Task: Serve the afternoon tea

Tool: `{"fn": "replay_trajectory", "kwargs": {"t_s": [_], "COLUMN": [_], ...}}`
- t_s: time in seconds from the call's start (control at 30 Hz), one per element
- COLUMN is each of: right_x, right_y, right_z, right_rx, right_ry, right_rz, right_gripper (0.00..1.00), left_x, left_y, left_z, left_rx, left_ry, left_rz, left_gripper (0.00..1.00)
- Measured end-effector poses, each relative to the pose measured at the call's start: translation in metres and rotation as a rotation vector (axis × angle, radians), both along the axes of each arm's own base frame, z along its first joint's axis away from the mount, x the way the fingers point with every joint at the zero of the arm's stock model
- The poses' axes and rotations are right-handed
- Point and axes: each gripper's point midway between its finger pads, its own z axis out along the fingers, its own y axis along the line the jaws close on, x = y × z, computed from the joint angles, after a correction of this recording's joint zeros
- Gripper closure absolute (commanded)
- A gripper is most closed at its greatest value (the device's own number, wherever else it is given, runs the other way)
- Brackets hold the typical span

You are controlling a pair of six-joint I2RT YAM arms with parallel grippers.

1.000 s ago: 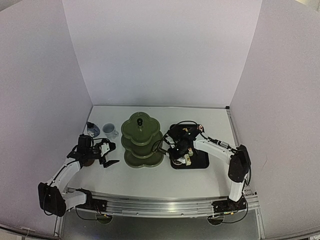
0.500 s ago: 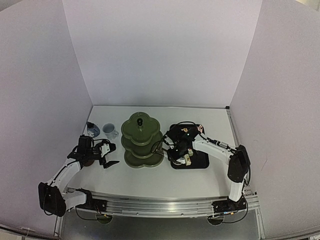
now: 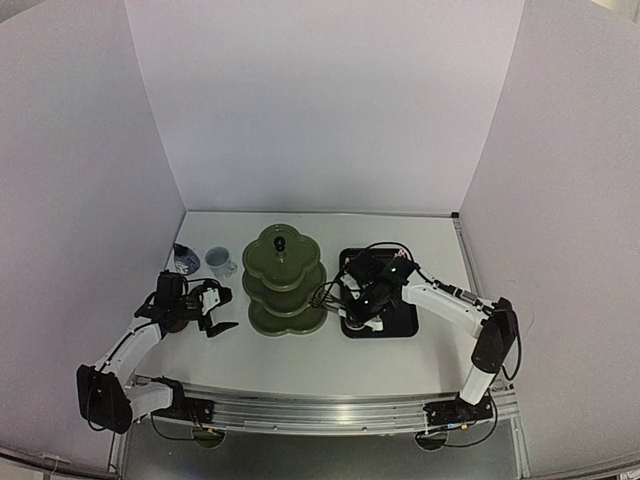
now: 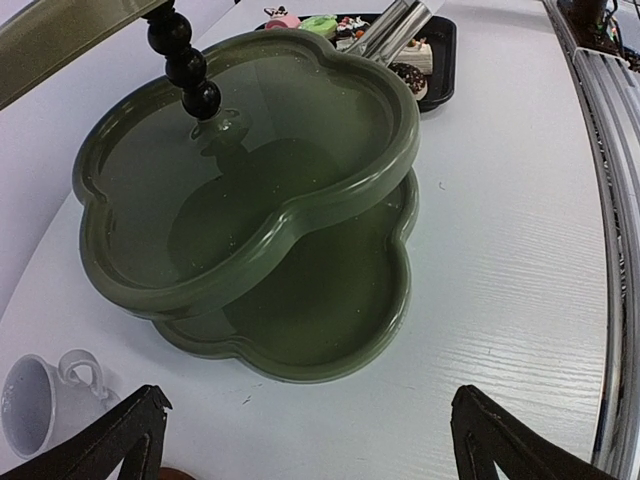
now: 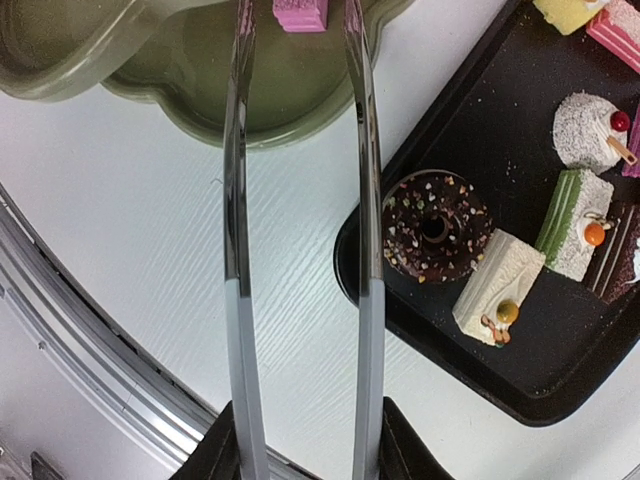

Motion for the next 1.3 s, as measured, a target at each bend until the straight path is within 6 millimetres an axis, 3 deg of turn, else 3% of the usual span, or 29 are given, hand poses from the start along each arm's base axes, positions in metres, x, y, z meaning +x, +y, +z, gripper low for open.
{"fn": "replay_trajectory", "kwargs": {"t_s": [0.23, 0.6, 0.97, 1.3], "right_x": [-0.012, -0.013, -0.020, -0.012], "right_y": [-0.022, -0.067, -0.117, -0.128], "right_z": [0.005, 0.035, 0.007, 0.005], "right_rx": [-0.043, -0.106, -0.255, -0.276], "right_ry": [0.006, -0.105, -0.053, -0.067], "right_rz": [-0.038, -0.187, -0.302, -0.339], "right_gripper": [0.67, 0.64, 0.64, 0.64], "left_x": [0.000, 0.000, 0.000, 0.000], "left_y": [0.000, 0.000, 0.000, 0.000], "left_z": [0.000, 0.000, -0.001, -0.001], "left_rx": [0.002, 0.004, 0.004, 0.005], "left_ry": [-0.004, -0.007, -0.006, -0.006], "left_rz": [-0.003, -0.007, -0.007, -0.007], "left_gripper": [0.01, 0.01, 0.01, 0.01]}}
